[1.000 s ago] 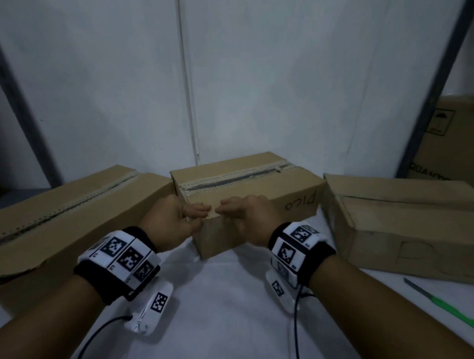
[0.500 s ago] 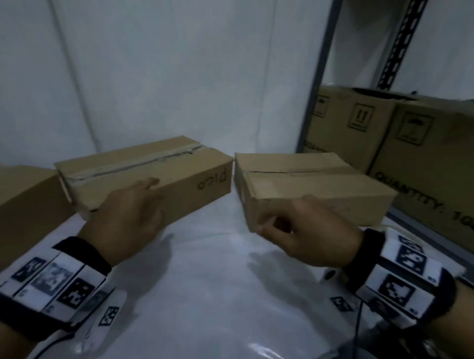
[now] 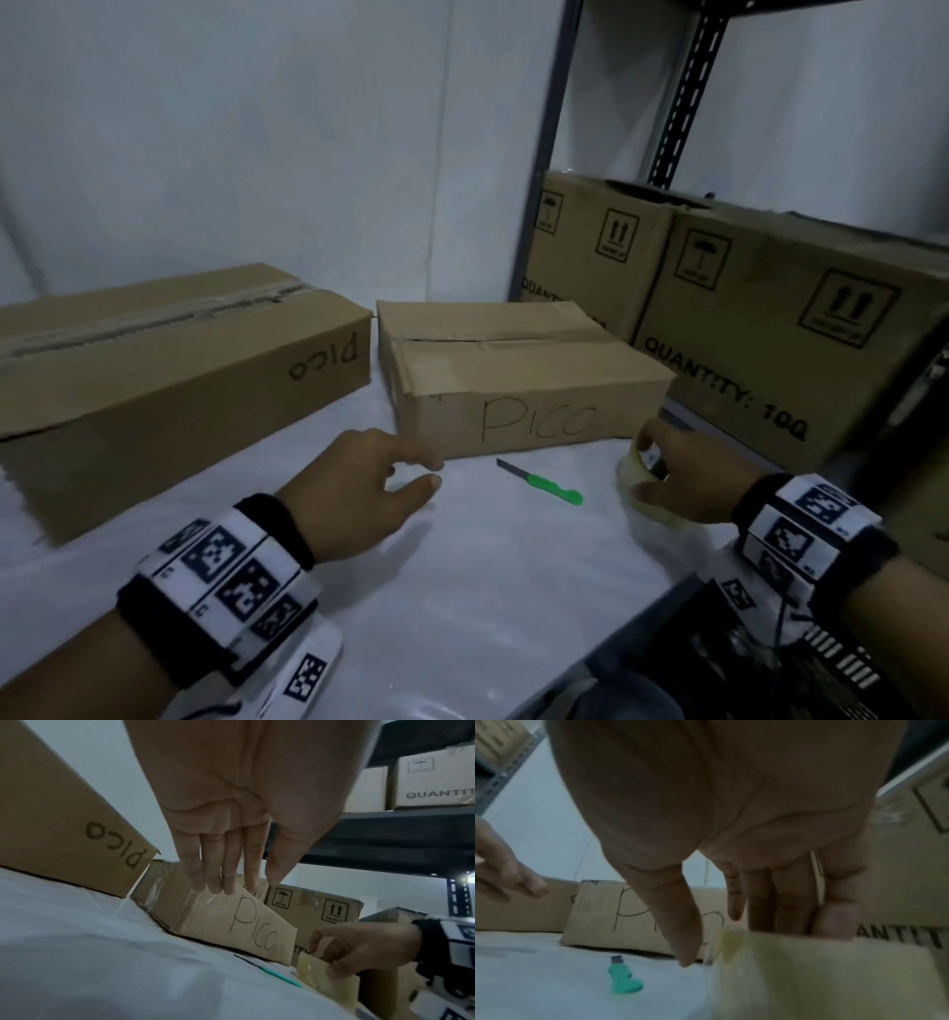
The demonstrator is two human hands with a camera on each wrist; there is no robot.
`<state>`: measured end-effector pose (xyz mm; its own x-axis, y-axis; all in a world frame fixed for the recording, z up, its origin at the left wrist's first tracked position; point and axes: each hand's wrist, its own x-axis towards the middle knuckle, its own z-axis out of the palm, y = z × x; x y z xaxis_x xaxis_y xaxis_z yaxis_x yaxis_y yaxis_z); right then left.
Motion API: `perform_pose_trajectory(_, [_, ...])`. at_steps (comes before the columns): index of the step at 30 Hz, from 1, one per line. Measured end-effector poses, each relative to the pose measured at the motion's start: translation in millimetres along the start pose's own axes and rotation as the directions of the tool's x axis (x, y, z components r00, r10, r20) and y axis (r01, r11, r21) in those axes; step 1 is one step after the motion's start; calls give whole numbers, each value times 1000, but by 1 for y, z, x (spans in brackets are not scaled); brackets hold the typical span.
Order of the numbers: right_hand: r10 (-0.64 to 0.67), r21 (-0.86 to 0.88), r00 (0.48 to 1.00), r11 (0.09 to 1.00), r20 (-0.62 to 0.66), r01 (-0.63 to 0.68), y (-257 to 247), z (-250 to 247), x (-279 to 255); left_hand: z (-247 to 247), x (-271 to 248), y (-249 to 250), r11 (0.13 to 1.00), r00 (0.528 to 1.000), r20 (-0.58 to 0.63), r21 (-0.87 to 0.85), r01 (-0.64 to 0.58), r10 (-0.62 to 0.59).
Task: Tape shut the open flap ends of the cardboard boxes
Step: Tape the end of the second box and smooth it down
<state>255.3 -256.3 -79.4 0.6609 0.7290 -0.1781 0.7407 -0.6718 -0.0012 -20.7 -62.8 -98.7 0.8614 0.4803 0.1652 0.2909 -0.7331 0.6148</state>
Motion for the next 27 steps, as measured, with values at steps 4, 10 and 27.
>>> perform_pose_trajectory(4, [-17,101,999,995,-50,22,4,8,0,-1,-2,7,1000,999,40,21,-23,23])
perform_pose_trajectory(10, [-83,349,984,927,-156,133,-13,-15,-19,-12,-6,17,995,998,19,-90,-53,55])
perform_pose_trajectory(27, [-434,837,854,320,-286,443,-173,-24,-72,-44,-33,4,987,970,-228,-116,-113,84])
